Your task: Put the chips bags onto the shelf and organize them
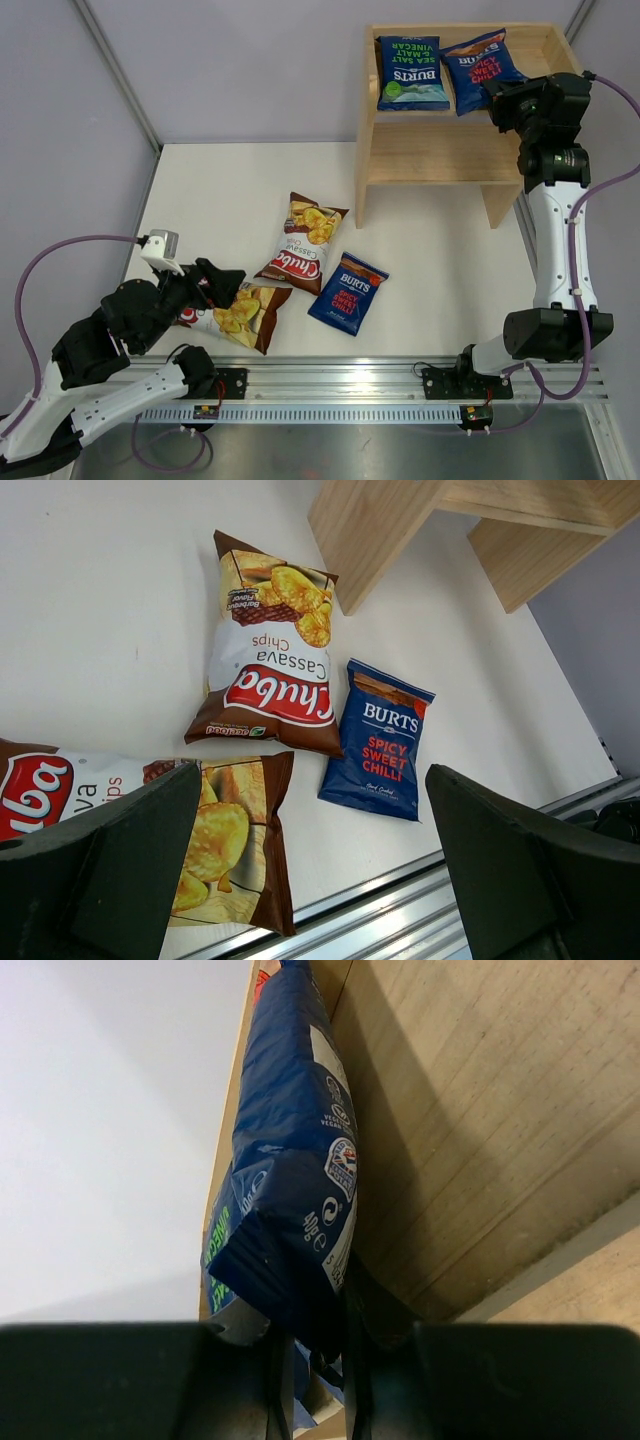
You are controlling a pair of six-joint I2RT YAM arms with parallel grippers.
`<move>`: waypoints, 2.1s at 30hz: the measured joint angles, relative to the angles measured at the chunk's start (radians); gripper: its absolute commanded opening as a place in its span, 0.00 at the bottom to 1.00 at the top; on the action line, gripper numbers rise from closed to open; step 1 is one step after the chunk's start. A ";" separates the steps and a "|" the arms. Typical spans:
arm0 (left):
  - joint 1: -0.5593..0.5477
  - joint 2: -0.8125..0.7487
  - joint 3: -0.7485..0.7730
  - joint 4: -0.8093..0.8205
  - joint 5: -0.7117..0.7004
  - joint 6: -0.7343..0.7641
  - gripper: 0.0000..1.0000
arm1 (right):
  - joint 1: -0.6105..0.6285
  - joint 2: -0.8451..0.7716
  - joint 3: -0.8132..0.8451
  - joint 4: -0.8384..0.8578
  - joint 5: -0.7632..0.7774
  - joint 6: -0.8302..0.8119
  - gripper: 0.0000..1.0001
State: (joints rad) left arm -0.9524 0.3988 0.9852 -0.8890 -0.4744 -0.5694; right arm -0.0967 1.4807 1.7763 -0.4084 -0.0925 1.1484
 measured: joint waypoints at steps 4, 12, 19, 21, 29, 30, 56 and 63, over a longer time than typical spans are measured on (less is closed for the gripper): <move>0.000 0.000 -0.003 0.001 0.000 0.000 0.99 | 0.010 0.015 0.051 -0.047 0.006 -0.018 0.24; 0.000 0.002 -0.013 0.002 0.006 -0.001 0.99 | 0.066 0.051 0.106 -0.084 0.043 -0.048 0.31; 0.000 -0.007 -0.013 -0.002 0.008 -0.003 0.99 | 0.084 0.095 0.208 -0.171 0.081 -0.110 0.44; 0.000 -0.014 -0.013 -0.002 0.008 -0.003 0.99 | 0.084 0.117 0.257 -0.203 0.085 -0.140 0.45; 0.000 -0.018 -0.013 -0.004 0.029 -0.002 0.99 | 0.084 0.211 0.455 -0.362 0.104 -0.294 0.61; 0.000 -0.018 -0.013 -0.004 0.031 -0.002 0.99 | 0.084 0.225 0.480 -0.381 0.103 -0.313 0.61; 0.000 0.027 -0.035 0.015 0.100 0.020 0.99 | 0.088 0.287 0.648 -0.554 0.193 -0.710 0.44; 0.000 0.027 -0.045 0.019 0.105 0.023 0.99 | 0.088 0.267 0.587 -0.496 0.177 -0.697 0.35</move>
State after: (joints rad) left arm -0.9524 0.4263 0.9398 -0.8696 -0.3691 -0.5465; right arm -0.0090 1.7481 2.3634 -0.9047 0.0845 0.4515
